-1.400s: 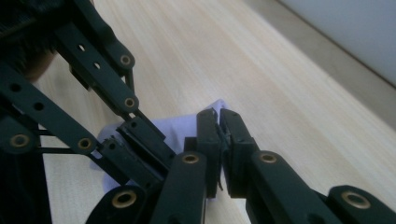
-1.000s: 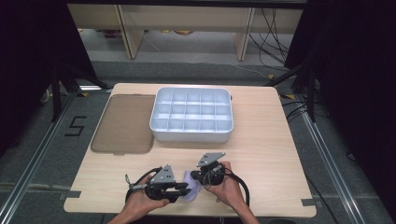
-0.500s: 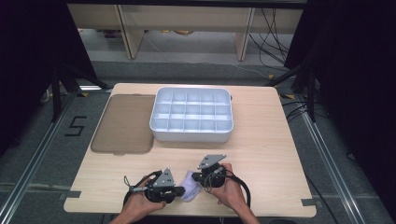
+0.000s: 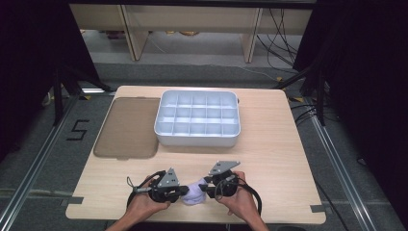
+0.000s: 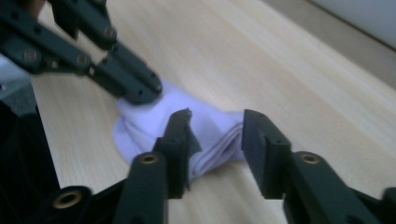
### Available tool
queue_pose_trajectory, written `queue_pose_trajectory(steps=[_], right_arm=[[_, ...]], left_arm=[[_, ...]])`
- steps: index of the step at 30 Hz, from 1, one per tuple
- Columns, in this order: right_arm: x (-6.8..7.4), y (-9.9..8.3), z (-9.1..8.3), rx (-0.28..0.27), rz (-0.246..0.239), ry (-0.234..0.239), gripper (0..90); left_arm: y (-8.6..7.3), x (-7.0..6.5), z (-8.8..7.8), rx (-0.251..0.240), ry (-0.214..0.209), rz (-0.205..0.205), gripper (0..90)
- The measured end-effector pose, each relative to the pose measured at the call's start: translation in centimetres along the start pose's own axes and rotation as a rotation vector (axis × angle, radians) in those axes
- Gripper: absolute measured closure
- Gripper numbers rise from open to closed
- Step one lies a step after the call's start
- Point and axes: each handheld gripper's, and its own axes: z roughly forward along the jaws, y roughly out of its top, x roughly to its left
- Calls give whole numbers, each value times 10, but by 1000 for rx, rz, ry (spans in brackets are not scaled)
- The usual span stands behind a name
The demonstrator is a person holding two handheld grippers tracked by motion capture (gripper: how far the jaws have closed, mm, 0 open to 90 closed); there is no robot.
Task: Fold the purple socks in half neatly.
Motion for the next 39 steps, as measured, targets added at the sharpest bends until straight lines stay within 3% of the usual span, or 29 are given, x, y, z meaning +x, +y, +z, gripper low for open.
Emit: queue_pose_trajectory(steps=[1, 3, 4, 7, 11, 12, 15, 20, 22, 27, 29, 31, 37, 38, 39], right_arm=[[-1, 0, 1, -26, 23, 0, 585], [-5, 2, 1, -28, 69, 9, 538], [-7, 3, 1, -3, 79, 21, 526], [-12, 2, 9, 26, 112, 33, 493], [-12, 3, 19, 87, 87, 59, 439], [-12, 2, 22, 75, 88, 61, 428], [-14, 3, 23, 109, 114, 83, 440], [-18, 1, 24, 108, 135, 123, 468], [-18, 0, 24, 106, 139, 136, 516], [-16, -1, 24, 104, 167, 154, 586], [-15, -1, 23, 104, 172, 145, 617], [-13, -1, 23, 103, 170, 143, 643], [-9, -1, 22, 101, 166, 127, 659], [-9, -1, 23, 94, 160, 135, 661], [-9, 0, 22, 98, 154, 138, 661]], left_arm=[[0, 1, -1, 13, 3, 18, 860], [1, 2, -1, 14, 2, 33, 860], [0, 1, -1, 9, 3, 12, 860], [0, 0, 0, 6, 6, 18, 859], [0, 0, 0, -6, 3, 4, 858], [0, 0, 0, -5, 0, 6, 858], [0, 1, 0, 1, -3, 10, 856], [0, 1, 0, 5, 0, 15, 855], [0, 3, -1, 5, -4, 35, 852], [-1, 4, -2, 10, -6, 14, 828], [-1, 4, -3, -16, -16, -10, 782], [-1, 8, -7, 1, -8, -16, 693], [-4, 12, -17, -30, -12, -71, 480], [-4, 14, -19, -19, -11, -54, 440], [-6, 14, -20, -15, -7, -69, 412]])
